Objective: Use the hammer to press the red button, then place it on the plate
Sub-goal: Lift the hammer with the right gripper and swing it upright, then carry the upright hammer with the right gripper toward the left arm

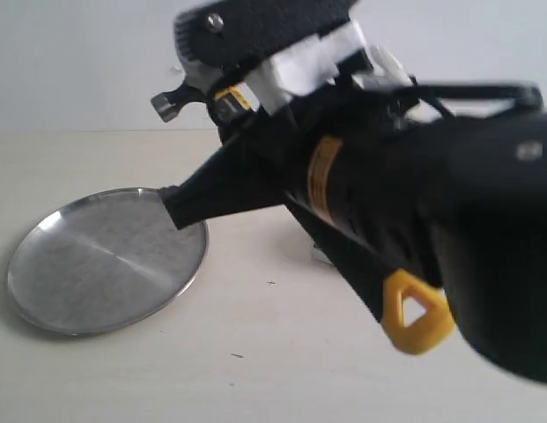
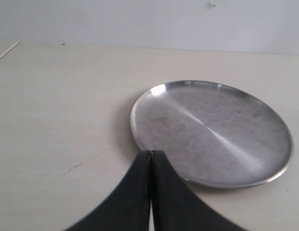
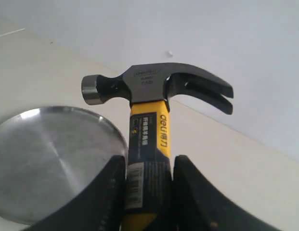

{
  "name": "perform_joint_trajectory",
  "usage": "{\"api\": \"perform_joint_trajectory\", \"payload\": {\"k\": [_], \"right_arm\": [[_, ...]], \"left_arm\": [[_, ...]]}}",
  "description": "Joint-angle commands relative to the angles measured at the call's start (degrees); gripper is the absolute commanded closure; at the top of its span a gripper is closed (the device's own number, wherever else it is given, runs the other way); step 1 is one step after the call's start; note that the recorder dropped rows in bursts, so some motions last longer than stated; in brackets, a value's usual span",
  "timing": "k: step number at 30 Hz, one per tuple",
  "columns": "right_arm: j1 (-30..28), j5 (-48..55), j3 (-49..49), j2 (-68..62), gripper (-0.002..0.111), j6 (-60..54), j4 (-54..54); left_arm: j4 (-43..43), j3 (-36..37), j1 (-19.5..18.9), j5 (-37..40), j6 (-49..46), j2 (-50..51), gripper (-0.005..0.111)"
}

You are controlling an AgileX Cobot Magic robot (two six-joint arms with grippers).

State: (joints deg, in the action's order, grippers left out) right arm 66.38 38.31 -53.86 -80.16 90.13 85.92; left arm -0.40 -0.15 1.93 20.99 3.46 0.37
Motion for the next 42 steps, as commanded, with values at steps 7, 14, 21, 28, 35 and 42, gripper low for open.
{"api": "perform_joint_trajectory", "payload": {"k": [7, 14, 21, 28, 35, 42], "right_arm": [[-17.2, -27.9, -9.4, 2.1, 0.108, -47.8, -43.2], [-21.5, -53.4, -1.9, 1.8, 0.108, -77.6, -75.5], [-18.7, -85.5, 14.9, 1.5, 0.108, -118.1, -117.7], [-18.7, -101.7, 24.4, -0.4, 0.108, -114.2, -118.9], [-16.3, -107.0, 26.0, -0.7, 0.108, -105.1, -113.0], [-10.9, -108.3, 26.0, -1.1, 0.108, -108.0, -114.3]], "left_arm": [[-0.6, 0.2, -0.2, -0.5, 0.0, -0.4, 0.107], [-0.6, 0.2, -0.2, -0.5, 0.0, -0.4, 0.107], [-0.6, 0.2, -0.2, -0.5, 0.0, -0.4, 0.107], [-0.6, 0.2, -0.2, -0.5, 0.0, -0.4, 0.107], [-0.6, 0.2, -0.2, -0.5, 0.0, -0.4, 0.107], [-0.6, 0.2, -0.2, -0.5, 0.0, -0.4, 0.107]]}}
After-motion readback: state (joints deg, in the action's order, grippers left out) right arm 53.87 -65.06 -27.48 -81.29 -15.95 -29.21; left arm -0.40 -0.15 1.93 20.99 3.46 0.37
